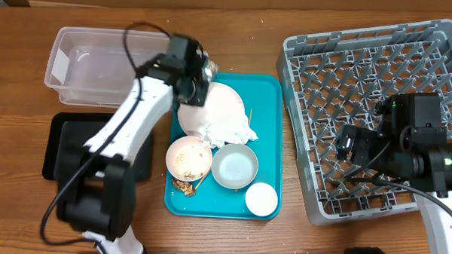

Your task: Sort waste into correct bins and load items into the dishwasher

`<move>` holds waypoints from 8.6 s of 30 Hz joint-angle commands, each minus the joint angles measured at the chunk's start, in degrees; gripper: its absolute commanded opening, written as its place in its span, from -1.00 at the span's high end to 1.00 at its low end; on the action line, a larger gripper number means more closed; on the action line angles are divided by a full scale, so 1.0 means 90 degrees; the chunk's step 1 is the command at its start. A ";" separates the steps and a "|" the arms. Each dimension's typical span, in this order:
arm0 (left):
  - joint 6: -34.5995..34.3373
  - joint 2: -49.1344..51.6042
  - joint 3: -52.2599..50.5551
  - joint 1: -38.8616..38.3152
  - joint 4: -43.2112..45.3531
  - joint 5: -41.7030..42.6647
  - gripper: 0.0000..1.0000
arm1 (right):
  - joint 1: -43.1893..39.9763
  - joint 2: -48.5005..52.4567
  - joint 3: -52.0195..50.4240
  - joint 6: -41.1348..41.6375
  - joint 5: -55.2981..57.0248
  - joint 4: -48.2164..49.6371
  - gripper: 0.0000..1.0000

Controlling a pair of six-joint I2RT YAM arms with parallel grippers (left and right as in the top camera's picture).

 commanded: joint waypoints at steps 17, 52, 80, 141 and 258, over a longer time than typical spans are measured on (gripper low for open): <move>-0.0170 -0.0690 0.0597 0.1574 -0.0056 -0.0046 0.26 | 0.0012 -0.0022 0.0063 -0.0015 0.0034 -0.0066 -1.00; -0.0386 0.1440 -0.0102 -0.1129 -0.0330 0.0576 0.92 | 0.0012 -0.0019 0.0063 -0.0015 0.0032 -0.0100 -1.00; -0.0386 0.0219 0.2103 0.2069 -0.0908 -0.0573 0.32 | 0.0012 -0.0019 0.0063 -0.0015 0.0032 -0.0095 -1.00; -0.0770 -0.0595 -0.0078 -0.2669 -0.3653 0.1015 -0.85 | 0.0012 -0.0015 0.0063 -0.0015 0.0034 -0.0114 -1.00; 0.0525 0.0838 0.1180 -0.0430 -0.1061 0.9367 0.92 | -0.0095 0.2229 0.0056 -0.4097 -0.8281 0.2725 -0.11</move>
